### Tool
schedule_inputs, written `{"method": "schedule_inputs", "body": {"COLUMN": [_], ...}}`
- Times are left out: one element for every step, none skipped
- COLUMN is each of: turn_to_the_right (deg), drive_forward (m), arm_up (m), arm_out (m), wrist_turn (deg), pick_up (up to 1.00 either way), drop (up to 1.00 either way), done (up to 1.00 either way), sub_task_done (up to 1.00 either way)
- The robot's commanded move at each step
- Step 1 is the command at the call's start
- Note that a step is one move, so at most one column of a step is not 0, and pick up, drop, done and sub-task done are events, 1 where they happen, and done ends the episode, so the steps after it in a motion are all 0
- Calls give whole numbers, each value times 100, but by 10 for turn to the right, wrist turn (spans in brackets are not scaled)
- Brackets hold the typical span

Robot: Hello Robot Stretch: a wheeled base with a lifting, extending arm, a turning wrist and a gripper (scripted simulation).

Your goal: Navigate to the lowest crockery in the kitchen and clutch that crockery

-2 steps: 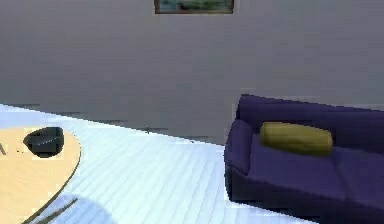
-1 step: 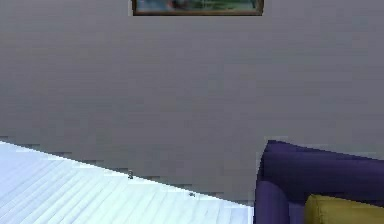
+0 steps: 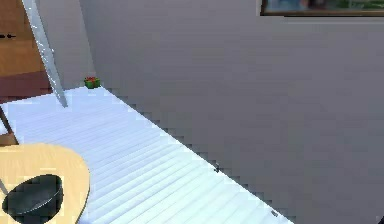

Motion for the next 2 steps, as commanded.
{"method": "schedule_inputs", "body": {"turn_to_the_right": [0, -420], "drive_forward": [75, 0], "arm_up": [0, 0], "arm_out": [0, 0], "wrist_turn": [0, 0], "pick_up": [0, 0], "drop": [0, 0], "done": [0, 0], "sub_task_done": [0, 0]}}
